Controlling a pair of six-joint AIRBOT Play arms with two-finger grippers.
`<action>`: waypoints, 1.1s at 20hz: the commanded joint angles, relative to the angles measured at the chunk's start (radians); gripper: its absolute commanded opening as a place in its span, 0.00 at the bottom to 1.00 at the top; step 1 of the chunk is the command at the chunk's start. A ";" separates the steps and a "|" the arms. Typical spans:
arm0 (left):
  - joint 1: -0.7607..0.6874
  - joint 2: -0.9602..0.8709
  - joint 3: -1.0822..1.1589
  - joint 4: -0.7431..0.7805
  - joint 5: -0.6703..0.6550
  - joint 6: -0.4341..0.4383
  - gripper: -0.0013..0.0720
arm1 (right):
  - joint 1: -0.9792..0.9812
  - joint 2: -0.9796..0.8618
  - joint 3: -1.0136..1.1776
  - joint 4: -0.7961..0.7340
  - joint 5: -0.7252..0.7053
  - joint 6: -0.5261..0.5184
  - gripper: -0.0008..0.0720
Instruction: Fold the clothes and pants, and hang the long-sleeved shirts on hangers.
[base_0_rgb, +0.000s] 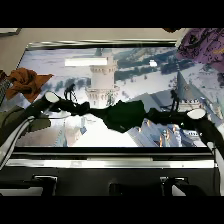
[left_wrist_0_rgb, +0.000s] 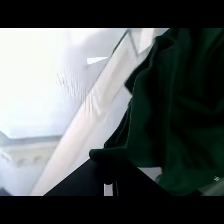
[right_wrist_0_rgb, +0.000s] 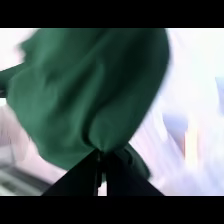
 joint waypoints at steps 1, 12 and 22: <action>0.067 0.122 0.256 0.269 -0.078 -0.137 0.04 | -0.001 0.082 0.281 -0.234 0.011 0.121 0.05; 0.124 0.533 0.765 0.456 -0.217 -0.201 0.05 | -0.001 0.290 0.971 -0.354 0.198 0.197 0.05; 0.124 0.472 0.651 0.460 -0.256 -0.357 0.05 | 0.003 0.057 0.971 -0.349 0.127 0.356 0.05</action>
